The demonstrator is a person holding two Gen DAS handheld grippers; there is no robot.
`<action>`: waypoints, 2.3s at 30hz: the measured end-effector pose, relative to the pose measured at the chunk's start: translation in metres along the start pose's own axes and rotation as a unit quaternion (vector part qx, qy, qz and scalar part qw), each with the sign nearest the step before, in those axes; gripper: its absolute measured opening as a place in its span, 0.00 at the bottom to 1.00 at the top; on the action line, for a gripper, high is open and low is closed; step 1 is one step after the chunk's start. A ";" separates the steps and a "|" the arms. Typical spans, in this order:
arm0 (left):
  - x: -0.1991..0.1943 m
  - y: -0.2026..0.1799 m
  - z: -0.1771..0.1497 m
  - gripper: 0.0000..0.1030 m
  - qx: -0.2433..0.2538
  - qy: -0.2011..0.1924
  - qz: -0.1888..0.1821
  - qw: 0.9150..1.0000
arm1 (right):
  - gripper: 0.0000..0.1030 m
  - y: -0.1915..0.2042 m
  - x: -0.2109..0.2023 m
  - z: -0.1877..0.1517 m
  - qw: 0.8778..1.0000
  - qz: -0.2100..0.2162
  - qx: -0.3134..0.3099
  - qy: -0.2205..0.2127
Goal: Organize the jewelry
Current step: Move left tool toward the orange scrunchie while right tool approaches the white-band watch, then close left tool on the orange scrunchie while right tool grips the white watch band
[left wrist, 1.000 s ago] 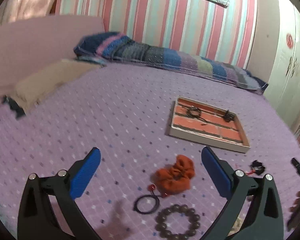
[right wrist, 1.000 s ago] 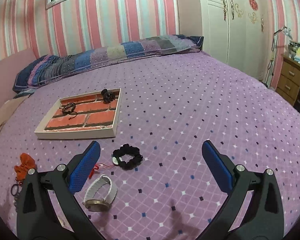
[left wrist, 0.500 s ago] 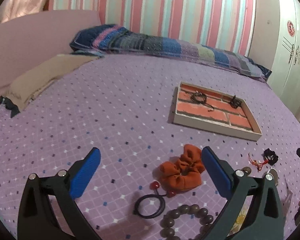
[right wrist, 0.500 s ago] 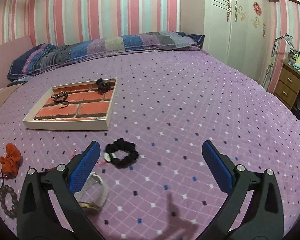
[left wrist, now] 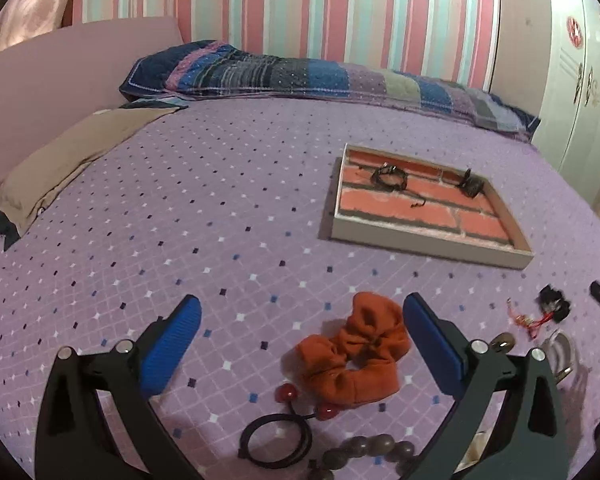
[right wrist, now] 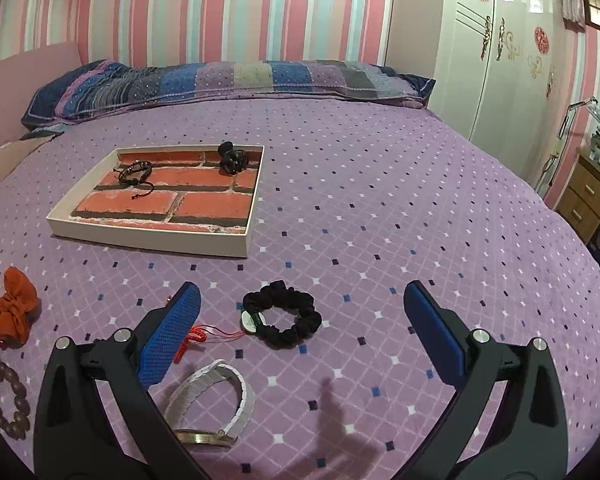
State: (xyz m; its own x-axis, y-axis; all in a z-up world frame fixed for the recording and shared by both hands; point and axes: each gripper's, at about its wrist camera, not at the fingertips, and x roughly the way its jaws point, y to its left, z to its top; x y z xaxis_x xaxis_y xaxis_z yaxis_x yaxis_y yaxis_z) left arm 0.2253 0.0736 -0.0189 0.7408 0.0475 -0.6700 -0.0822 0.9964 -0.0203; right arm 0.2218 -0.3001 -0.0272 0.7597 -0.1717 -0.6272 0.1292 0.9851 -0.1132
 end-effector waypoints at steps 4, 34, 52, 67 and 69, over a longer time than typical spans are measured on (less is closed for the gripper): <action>0.010 0.000 -0.004 0.96 0.000 0.009 -0.008 1.000 | 0.96 -0.003 0.005 -0.006 1.000 -0.006 -0.002 0.007; 0.056 -0.031 -0.031 0.95 0.046 0.072 -0.057 0.995 | 0.54 0.002 0.036 -0.056 0.990 0.061 0.011 0.125; 0.070 -0.035 -0.036 0.38 0.051 0.095 -0.075 0.991 | 0.07 0.015 0.034 -0.055 0.986 0.108 -0.001 0.128; 0.063 -0.039 -0.033 0.15 0.066 0.074 -0.058 0.993 | 0.05 0.013 0.024 -0.050 0.987 0.119 -0.004 0.104; 0.062 -0.038 -0.032 0.13 0.062 0.073 -0.057 0.994 | 0.05 0.012 0.024 -0.049 0.987 0.120 -0.003 0.103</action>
State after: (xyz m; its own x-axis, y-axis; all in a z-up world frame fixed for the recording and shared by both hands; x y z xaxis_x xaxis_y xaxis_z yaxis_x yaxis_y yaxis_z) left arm 0.2533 0.0359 -0.0834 0.6354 -0.0670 -0.7692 0.0853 0.9962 -0.0163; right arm 0.2101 -0.2925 -0.0812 0.6221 0.0692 -0.7799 -0.0434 0.9976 0.0540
